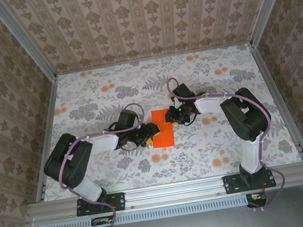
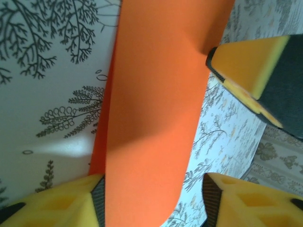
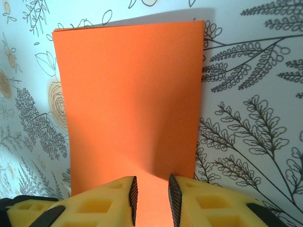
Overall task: Fold a paper plane with a square sheet of paper (pick it up from the middle)
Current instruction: Move the paper to the center of the table.
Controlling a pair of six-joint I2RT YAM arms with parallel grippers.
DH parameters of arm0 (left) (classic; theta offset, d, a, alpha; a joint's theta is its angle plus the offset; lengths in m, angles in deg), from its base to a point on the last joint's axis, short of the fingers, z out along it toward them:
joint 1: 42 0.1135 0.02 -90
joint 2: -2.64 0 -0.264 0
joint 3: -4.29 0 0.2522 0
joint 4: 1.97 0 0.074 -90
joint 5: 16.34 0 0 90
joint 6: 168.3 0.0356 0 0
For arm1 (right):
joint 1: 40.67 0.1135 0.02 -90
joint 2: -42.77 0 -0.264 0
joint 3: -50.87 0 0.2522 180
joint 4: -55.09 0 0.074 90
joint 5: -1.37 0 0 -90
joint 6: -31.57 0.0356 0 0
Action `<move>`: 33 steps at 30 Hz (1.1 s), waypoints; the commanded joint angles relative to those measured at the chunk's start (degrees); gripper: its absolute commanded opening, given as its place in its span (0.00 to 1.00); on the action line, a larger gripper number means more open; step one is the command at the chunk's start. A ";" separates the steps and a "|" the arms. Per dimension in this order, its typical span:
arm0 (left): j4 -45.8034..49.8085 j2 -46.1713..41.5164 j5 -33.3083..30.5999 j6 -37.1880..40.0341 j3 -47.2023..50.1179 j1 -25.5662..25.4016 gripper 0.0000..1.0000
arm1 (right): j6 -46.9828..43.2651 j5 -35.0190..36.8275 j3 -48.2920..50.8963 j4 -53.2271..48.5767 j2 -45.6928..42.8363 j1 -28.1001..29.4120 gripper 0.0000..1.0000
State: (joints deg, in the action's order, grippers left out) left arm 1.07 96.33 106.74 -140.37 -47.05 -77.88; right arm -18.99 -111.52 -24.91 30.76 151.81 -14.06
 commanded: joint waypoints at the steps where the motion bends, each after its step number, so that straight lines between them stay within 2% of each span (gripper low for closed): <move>1: -1.80 1.87 2.98 1.95 -1.61 0.87 0.52 | 0.70 0.70 1.55 -0.86 2.04 -0.16 0.29; 12: 2.13 2.30 1.52 4.81 -2.14 2.61 0.12 | 0.13 -7.32 0.56 3.41 -3.65 -0.16 0.32; 16: 3.72 1.33 0.70 5.93 -1.41 3.05 0.05 | -0.02 -9.35 0.65 4.50 -6.16 0.38 0.34; 19: 3.55 0.45 0.99 6.30 -0.26 3.43 0.06 | 0.11 -9.68 1.50 5.09 -6.90 0.88 0.34; 24: 2.72 -1.01 2.51 7.34 0.76 4.06 0.20 | 0.11 -9.78 2.18 5.48 -5.32 1.64 0.35; 27: 1.78 -1.53 3.39 7.92 0.76 4.06 0.24 | 0.52 -10.08 2.00 5.98 -3.49 1.78 0.35; 33: 1.03 -1.84 5.59 8.80 1.01 4.13 0.25 | 1.29 -10.18 1.37 6.17 -0.58 1.96 0.34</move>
State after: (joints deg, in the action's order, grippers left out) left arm 2.74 95.78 110.00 -133.50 -46.92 -74.14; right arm -18.81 -120.59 -23.41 36.71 149.64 -12.38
